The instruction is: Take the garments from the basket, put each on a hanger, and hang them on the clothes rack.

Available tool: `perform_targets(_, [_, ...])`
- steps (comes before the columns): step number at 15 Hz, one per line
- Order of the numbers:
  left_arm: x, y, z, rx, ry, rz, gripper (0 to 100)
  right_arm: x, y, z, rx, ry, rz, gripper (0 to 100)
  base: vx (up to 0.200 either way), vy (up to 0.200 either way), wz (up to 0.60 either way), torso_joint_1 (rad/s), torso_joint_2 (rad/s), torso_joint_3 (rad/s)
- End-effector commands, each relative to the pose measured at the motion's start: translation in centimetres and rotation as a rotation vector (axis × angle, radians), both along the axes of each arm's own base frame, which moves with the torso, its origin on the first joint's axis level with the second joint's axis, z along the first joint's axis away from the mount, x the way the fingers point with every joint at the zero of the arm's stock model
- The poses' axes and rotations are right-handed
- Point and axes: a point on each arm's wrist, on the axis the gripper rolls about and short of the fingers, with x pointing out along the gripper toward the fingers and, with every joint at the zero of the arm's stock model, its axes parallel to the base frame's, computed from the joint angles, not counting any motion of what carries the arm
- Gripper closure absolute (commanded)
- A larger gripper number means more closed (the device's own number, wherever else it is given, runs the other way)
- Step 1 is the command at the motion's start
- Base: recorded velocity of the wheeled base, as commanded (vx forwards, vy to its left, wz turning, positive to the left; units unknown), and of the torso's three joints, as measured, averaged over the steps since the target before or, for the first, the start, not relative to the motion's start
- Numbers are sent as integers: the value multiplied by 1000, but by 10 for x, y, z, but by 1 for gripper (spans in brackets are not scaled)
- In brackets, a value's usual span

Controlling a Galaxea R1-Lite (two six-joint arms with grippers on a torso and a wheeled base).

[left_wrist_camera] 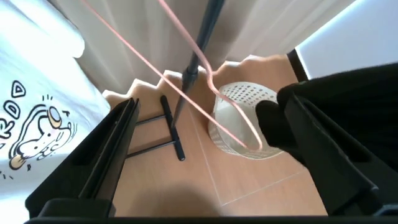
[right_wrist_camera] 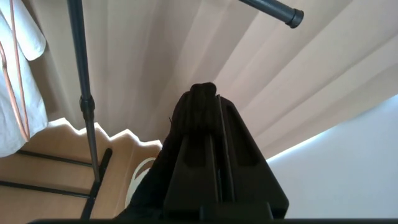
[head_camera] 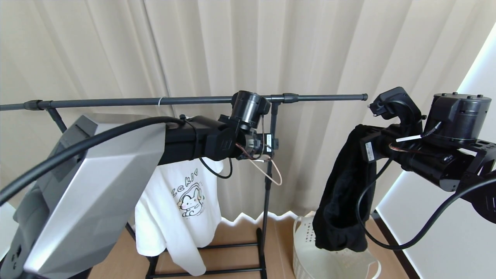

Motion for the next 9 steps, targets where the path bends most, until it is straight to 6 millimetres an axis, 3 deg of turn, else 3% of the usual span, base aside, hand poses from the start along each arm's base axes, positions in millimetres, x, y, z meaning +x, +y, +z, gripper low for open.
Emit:
perform_targets(1, [8,-6,-26,23,40,5,0,1,0,-1,-7,2,2,100,0,0,0,0,0,0])
perform_targets(6, [17,-12,-56,67,36,60,0,2,1,-4,-16,11,3,100,0,0,0,0,0,0])
perform_targets(9, [17,-11,-56,69,35,62,0,2,1,-3,-16,9,3,100,0,0,0,0,0,0])
